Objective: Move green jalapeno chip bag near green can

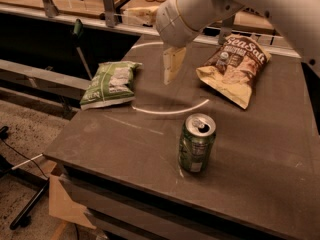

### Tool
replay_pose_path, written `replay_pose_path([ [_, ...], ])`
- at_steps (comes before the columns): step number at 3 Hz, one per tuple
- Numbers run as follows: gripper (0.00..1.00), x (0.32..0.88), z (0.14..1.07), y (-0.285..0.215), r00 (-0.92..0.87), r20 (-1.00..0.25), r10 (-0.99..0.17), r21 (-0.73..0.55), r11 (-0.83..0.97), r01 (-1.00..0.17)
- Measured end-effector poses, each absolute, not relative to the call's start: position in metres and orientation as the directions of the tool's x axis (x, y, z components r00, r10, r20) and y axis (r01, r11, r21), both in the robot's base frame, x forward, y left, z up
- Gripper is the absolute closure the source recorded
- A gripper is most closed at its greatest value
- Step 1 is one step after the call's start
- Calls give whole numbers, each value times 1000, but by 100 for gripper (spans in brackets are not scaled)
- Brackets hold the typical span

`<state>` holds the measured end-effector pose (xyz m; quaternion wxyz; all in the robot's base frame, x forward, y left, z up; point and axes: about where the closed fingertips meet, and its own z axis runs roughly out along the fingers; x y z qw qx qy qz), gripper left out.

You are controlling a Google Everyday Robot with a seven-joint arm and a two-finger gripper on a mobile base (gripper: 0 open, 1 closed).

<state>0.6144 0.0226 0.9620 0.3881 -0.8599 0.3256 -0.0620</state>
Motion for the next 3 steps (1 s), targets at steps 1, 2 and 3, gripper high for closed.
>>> replay_pose_path([
  [1, 0, 620, 937, 60, 843, -111, -526, -684, -575, -449],
  [2, 0, 626, 918, 85, 875, -73, -478, -649, -643, -406],
  [3, 0, 631, 896, 103, 899, -28, -437, -587, -720, -369],
])
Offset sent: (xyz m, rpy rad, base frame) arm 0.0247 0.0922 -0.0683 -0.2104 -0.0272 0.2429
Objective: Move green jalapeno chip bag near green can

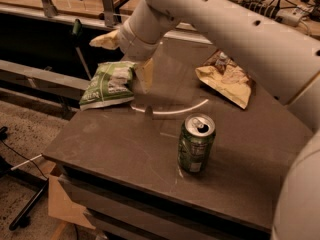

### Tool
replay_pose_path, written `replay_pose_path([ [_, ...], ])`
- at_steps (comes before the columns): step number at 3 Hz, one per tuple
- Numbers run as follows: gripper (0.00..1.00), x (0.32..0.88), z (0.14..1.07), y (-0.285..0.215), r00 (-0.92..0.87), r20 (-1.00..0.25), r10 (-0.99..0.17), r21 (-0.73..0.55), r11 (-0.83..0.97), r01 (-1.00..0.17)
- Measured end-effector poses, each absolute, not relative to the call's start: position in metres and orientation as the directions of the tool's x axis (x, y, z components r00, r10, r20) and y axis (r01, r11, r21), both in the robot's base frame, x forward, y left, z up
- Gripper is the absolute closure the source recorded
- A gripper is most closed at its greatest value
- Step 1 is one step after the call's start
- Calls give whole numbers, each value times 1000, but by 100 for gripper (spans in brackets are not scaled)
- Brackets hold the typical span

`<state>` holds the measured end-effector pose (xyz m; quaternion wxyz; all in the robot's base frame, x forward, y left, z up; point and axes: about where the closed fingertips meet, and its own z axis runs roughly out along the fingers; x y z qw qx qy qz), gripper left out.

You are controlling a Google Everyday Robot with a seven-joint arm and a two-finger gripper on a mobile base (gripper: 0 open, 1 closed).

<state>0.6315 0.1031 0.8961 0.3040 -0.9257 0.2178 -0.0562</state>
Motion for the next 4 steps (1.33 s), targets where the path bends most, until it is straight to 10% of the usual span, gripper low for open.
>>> replay_pose_path([
  [2, 15, 627, 857, 122, 933, 70, -353, -436, -852, -290],
  [4, 62, 624, 850, 119, 938, 86, -337, -382, -880, -281],
])
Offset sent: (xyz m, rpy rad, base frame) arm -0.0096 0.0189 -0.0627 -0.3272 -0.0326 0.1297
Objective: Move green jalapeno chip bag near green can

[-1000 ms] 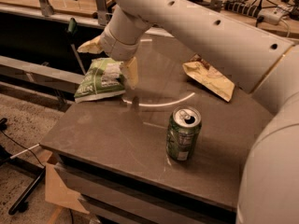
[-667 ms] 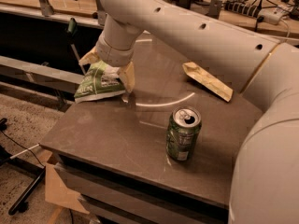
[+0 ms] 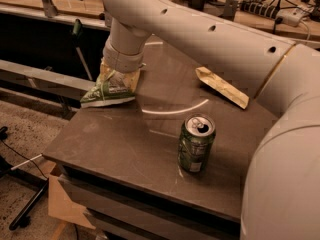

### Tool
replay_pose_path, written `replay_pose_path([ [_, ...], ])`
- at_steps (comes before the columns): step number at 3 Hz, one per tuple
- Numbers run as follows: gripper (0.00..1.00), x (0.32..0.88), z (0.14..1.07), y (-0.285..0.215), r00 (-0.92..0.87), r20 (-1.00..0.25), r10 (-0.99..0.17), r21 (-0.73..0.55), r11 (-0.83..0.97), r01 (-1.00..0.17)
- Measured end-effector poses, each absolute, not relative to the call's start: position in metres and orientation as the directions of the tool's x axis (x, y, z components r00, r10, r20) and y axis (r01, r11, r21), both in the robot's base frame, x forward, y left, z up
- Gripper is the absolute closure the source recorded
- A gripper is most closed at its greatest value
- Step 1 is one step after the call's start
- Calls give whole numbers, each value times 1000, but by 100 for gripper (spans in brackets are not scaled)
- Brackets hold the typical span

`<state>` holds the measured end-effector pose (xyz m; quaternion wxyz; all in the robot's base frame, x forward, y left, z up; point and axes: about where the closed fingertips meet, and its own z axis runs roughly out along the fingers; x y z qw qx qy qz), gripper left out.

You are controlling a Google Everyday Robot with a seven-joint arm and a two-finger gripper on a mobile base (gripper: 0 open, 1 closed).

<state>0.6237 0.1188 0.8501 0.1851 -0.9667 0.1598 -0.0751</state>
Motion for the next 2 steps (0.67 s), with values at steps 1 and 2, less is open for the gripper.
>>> replay_pose_path([
  [1, 85, 633, 854, 103, 924, 126, -361, -349, -888, -300],
  [2, 100, 653, 881, 60, 876, 211, -433, -326, -876, -354],
])
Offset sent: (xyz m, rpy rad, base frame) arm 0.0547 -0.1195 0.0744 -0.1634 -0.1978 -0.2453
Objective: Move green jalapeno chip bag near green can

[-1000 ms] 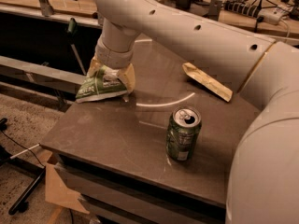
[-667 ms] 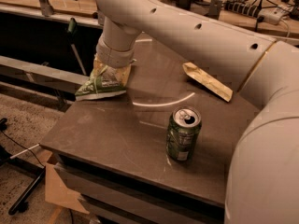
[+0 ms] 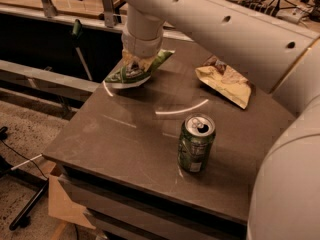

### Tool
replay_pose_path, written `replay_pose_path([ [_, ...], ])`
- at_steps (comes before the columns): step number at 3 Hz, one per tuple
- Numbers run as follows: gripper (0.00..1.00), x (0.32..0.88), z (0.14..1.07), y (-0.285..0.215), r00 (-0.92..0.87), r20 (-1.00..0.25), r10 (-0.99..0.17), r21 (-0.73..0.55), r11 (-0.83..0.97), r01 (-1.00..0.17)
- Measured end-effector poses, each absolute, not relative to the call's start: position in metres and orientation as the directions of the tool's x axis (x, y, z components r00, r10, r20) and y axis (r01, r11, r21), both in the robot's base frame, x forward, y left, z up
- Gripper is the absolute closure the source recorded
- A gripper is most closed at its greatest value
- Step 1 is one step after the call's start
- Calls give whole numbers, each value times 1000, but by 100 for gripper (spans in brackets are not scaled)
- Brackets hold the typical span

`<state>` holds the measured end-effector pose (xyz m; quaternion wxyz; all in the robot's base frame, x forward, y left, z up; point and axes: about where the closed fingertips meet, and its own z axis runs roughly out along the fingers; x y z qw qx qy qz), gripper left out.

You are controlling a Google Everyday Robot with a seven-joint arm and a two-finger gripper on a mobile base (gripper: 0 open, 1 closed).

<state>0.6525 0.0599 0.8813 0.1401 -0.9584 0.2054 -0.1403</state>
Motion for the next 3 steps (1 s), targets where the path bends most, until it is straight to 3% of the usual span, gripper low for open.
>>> replay_pose_path([
  [2, 100, 634, 919, -30, 811, 272, -518, -249, -852, -460],
  [3, 100, 591, 912, -69, 805, 209, -555, -194, -830, -523],
])
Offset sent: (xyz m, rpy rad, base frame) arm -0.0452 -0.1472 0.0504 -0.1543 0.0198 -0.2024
